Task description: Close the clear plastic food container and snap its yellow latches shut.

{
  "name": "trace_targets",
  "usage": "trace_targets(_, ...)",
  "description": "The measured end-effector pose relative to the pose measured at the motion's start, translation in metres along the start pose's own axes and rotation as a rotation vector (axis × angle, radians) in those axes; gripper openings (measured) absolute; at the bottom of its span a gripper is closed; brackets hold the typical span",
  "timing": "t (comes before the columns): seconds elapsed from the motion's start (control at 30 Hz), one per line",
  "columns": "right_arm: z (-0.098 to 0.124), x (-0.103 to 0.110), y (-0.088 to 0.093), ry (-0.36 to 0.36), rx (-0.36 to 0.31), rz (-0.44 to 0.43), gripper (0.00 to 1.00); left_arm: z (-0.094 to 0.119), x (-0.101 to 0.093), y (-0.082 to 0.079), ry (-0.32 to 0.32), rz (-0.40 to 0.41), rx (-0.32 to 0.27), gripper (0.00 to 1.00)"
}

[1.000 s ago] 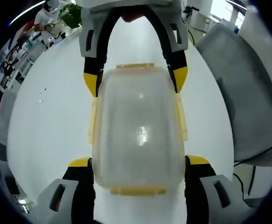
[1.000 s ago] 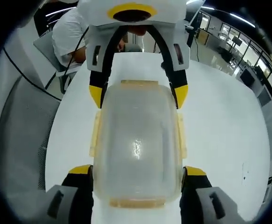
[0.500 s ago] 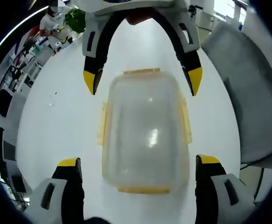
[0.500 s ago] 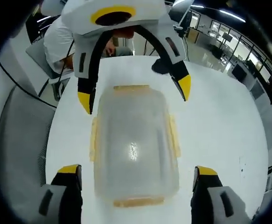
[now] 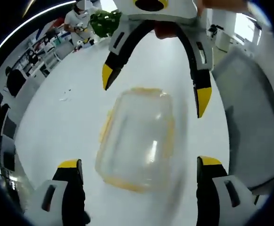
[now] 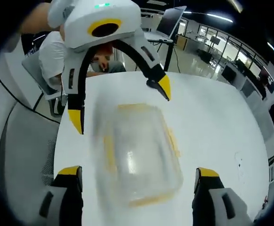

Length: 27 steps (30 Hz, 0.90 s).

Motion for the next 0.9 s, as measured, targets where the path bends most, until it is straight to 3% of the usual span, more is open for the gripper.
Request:
trace_targets(0.13, 0.007, 0.0, 0.004, 0.056, -0.135, -0.117, 0.99, 0.012, -0.01, -0.004, -0.054, 0.046, -0.04, 0.99)
trace_targets(0.4, 0.032, 0.014, 0.027, 0.101, -0.228, -0.212, 0.99, 0.027, -0.033, 0.005, -0.115, 0.157, -0.07, 0.99)
trace_targets(0.7, 0.049, 0.032, 0.073, 0.128, -0.227, -0.253, 0.99, 0.043, -0.063, 0.016, -0.178, 0.248, -0.09, 0.99)
trace_targets(0.9, 0.063, 0.045, 0.09, 0.15, -0.251, -0.279, 0.99, 0.054, -0.081, 0.018, -0.212, 0.279, -0.103, 0.99)
Point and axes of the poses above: the point that each gripper's makers call its tool centre point, and the gripper's own axes: z roughly backward along the fingers, x roughly to its left, y roughly out of its underside, the point moved 8 cm from there along z, roughly backward along the fingers, and after that the axes turned 15 degrees about -z, right-handed, at the moved point
